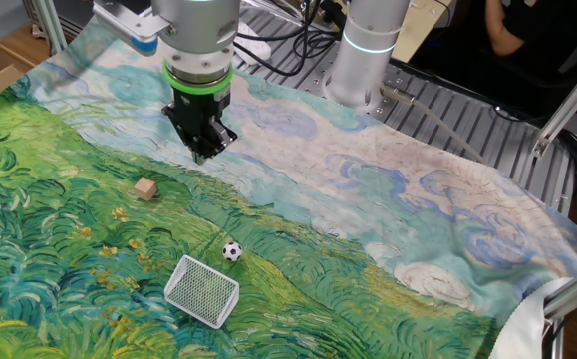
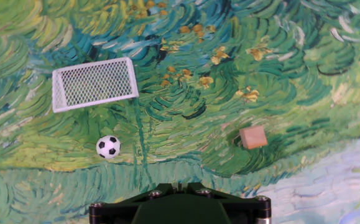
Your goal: Pick up the small block on the left and move it to the right
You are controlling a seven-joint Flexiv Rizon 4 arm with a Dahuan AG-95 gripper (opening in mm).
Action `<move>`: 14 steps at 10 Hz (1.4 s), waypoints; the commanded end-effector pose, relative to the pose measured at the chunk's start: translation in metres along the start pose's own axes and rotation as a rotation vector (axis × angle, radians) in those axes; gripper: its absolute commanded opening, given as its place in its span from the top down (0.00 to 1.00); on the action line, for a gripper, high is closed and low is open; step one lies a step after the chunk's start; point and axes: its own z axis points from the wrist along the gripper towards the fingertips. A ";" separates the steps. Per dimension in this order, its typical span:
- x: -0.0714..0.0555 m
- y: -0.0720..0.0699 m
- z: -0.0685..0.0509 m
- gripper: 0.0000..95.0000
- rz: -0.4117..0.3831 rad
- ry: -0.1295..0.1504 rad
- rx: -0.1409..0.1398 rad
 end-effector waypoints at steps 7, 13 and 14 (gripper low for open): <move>-0.001 0.000 0.000 1.00 0.050 -0.014 -0.001; 0.000 0.000 -0.002 0.80 0.064 -0.012 0.000; 0.000 0.000 -0.002 1.00 0.055 -0.012 0.001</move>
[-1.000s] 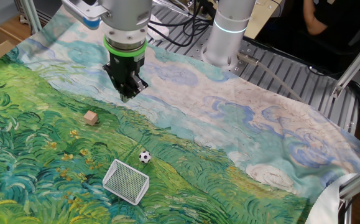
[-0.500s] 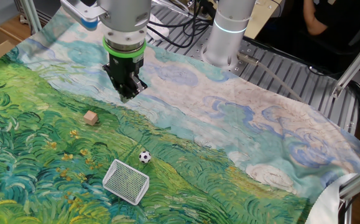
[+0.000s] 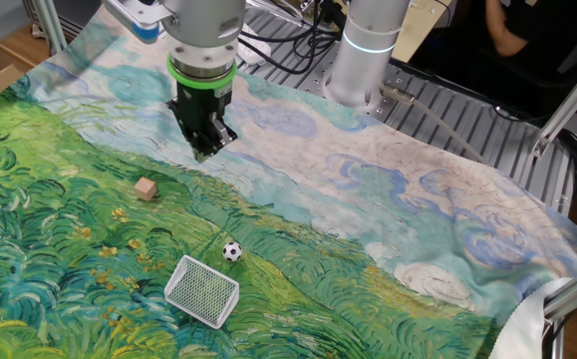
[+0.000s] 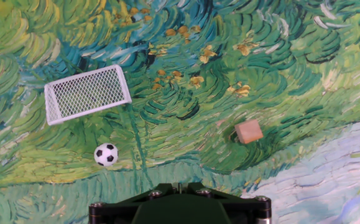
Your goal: Pick up the small block on the left and move it to the right
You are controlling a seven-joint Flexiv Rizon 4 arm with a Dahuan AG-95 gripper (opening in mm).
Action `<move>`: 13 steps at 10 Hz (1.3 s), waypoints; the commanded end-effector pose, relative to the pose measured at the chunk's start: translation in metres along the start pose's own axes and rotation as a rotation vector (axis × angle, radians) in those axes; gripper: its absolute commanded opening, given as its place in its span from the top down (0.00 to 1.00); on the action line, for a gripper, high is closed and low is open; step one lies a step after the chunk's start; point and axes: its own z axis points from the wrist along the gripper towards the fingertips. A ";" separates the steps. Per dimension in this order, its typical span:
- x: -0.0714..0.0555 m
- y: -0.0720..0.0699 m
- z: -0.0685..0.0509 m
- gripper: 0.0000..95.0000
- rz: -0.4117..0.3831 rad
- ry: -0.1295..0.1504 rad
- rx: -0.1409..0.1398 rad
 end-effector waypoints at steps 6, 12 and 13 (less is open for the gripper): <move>0.000 -0.003 -0.003 0.80 -0.012 0.010 0.005; -0.010 -0.033 -0.006 1.00 -0.045 0.016 -0.006; -0.012 -0.040 -0.004 1.00 -0.054 0.015 -0.007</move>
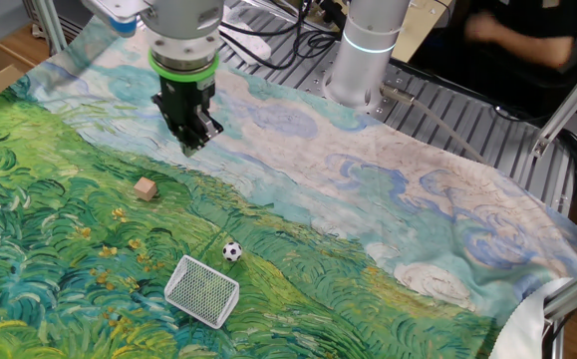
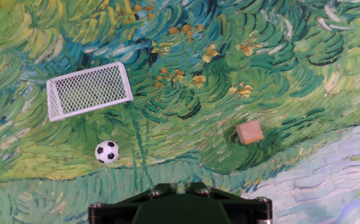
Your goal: Pick up the small block on the left and move it to the right
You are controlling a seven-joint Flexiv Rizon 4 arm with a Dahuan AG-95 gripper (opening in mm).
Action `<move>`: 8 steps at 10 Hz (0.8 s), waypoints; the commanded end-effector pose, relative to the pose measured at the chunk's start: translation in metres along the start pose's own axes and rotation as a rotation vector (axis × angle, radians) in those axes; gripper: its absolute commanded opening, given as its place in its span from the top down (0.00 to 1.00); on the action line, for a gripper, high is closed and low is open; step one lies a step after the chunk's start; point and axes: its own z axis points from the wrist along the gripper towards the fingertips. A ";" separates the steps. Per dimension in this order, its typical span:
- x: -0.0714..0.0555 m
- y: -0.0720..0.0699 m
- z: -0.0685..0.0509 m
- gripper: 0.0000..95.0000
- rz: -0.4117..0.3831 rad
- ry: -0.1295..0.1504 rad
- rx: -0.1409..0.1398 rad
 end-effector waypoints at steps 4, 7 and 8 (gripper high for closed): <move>-0.008 -0.027 0.018 1.00 -0.024 -0.013 -0.001; -0.011 -0.042 0.022 1.00 -0.057 -0.019 0.003; -0.011 -0.047 0.021 1.00 -0.064 -0.019 0.003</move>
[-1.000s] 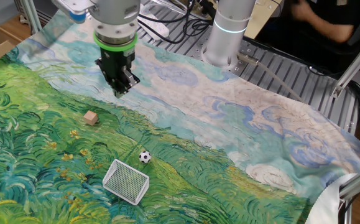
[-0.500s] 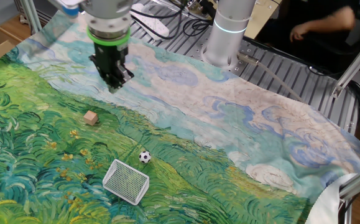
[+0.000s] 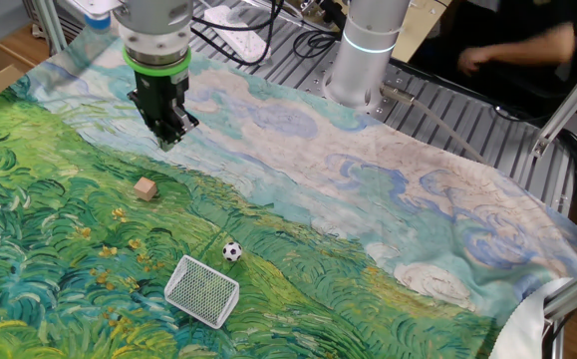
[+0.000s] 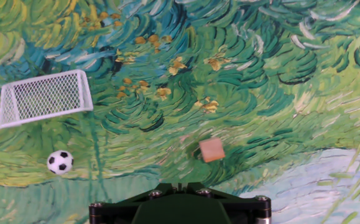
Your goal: Pick up the small block on the left and move it to the right
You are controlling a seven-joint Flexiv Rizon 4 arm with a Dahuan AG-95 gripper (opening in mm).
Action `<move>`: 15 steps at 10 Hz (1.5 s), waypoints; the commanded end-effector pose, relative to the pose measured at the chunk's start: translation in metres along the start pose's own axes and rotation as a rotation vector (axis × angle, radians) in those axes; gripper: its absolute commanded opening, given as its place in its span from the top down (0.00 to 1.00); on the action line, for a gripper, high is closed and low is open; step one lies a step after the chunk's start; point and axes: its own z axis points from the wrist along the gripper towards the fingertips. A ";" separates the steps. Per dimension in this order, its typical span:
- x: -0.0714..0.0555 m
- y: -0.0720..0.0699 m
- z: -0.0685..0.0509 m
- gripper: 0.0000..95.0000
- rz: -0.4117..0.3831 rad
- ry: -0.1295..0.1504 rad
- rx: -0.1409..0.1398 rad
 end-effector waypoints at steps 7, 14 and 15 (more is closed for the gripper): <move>-0.013 -0.054 0.025 1.00 -0.045 -0.033 0.004; -0.014 -0.052 0.034 1.00 -0.050 -0.029 0.006; -0.014 -0.052 0.036 1.00 -0.049 -0.029 0.005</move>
